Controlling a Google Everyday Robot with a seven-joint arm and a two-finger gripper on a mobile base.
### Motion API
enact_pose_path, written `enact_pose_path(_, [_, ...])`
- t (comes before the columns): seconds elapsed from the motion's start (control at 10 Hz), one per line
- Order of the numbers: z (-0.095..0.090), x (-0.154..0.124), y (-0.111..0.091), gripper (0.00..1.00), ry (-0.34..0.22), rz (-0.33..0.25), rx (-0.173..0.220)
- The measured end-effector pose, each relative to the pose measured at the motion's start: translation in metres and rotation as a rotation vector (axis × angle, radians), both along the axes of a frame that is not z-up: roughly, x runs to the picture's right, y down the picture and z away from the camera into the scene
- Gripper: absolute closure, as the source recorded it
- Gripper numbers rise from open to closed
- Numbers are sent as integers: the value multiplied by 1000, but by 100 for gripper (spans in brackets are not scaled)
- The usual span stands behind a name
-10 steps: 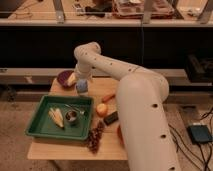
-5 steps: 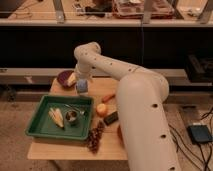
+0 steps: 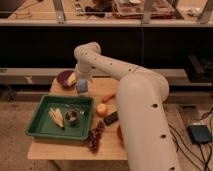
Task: Place fork in purple bowl
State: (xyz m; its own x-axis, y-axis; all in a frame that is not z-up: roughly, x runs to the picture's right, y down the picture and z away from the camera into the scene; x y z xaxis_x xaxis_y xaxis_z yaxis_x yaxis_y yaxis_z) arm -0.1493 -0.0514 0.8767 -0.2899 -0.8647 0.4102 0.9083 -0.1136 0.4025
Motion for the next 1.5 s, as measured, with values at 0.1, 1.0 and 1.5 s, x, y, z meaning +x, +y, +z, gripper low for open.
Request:
enact_pose_path(0.1, [0,0,0,20,0,0,0])
enact_pose_path(1.0, [-68,-5,11,20,-27,-149,-52])
enact_pose_path(1.5, [-62,-3,18,20,77,-180,-100])
